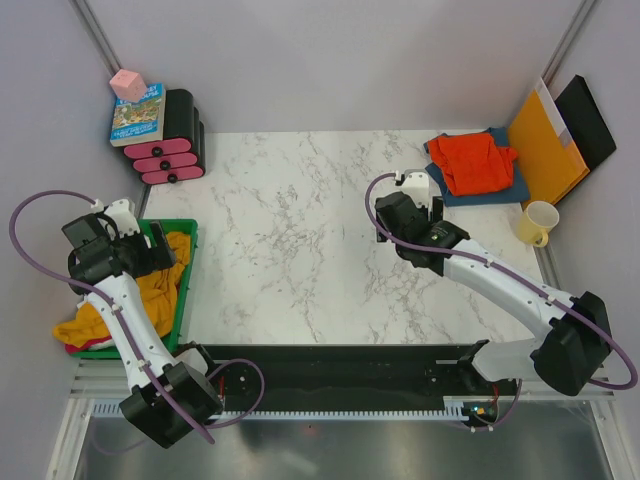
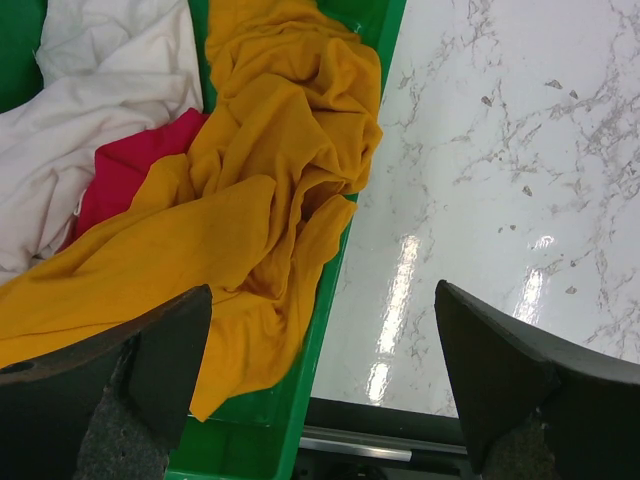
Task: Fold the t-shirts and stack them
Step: Grab the tshirt from the pile
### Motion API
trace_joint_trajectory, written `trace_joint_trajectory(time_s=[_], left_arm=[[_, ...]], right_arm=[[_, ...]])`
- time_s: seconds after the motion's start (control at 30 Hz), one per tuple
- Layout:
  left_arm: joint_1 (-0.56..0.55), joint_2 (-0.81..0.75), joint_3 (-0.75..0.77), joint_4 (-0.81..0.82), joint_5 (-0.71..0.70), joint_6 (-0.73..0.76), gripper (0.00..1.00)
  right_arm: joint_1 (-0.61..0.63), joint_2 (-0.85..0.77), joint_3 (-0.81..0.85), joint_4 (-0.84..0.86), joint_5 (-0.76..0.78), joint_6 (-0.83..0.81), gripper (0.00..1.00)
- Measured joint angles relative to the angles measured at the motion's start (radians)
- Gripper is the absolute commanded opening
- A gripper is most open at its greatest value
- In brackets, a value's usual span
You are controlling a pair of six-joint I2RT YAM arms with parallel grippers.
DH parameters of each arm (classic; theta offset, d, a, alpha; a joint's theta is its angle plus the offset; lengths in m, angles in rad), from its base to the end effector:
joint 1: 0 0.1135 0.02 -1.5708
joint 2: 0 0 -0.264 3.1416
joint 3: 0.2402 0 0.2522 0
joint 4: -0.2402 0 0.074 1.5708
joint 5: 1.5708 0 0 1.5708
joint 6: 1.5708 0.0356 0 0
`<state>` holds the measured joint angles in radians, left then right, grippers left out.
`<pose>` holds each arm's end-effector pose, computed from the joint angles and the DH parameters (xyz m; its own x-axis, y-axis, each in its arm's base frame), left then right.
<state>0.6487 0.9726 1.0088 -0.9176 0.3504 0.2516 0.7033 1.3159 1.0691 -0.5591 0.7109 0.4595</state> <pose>0.1526 0.1004 0.3176 -0.6935 -0.2323 -0.6820 -0.2280 0.9687 -0.0982 0.2252 0.1605 0.2945 -0.5577 -0.0323 -0.8294 0.1137 0.9869 -0.1148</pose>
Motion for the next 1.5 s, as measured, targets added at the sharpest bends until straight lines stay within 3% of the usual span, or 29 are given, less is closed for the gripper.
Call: trace_joint_trajectory(time_s=[0.27,0.67,0.73,0.93,1.1,1.23,1.33,1.5], left_arm=[[0.000,-0.005,0.002,0.016,0.010,-0.038,1.00],[-0.003,0.008,0.029,0.005,0.152,-0.034,1.00],[-0.029,0.005,0.024,0.001,0.156,-0.021,0.93],[-0.154,0.034,0.020,-0.008,0.072,-0.010,0.86],[-0.162,0.066,0.020,-0.008,-0.064,-0.010,0.84],[-0.119,0.088,0.020,0.002,-0.140,-0.004,0.78],[-0.025,0.146,0.020,0.012,-0.159,0.007,0.73],[0.067,0.173,0.001,0.038,-0.182,0.043,0.72]], right_arm=[[0.002,0.000,0.000,0.000,0.003,-0.004,0.98],[0.033,-0.080,-0.044,-0.004,0.128,0.018,0.98],[0.033,-0.098,-0.048,0.001,0.110,0.008,0.98],[0.035,-0.098,-0.048,0.006,0.059,0.006,0.97],[0.035,-0.092,-0.048,0.002,0.040,0.007,0.98],[0.035,-0.090,-0.048,-0.004,0.028,0.009,0.98],[0.035,-0.090,-0.048,-0.013,0.024,0.016,0.98],[0.035,-0.090,-0.048,-0.028,0.023,0.027,0.98]])
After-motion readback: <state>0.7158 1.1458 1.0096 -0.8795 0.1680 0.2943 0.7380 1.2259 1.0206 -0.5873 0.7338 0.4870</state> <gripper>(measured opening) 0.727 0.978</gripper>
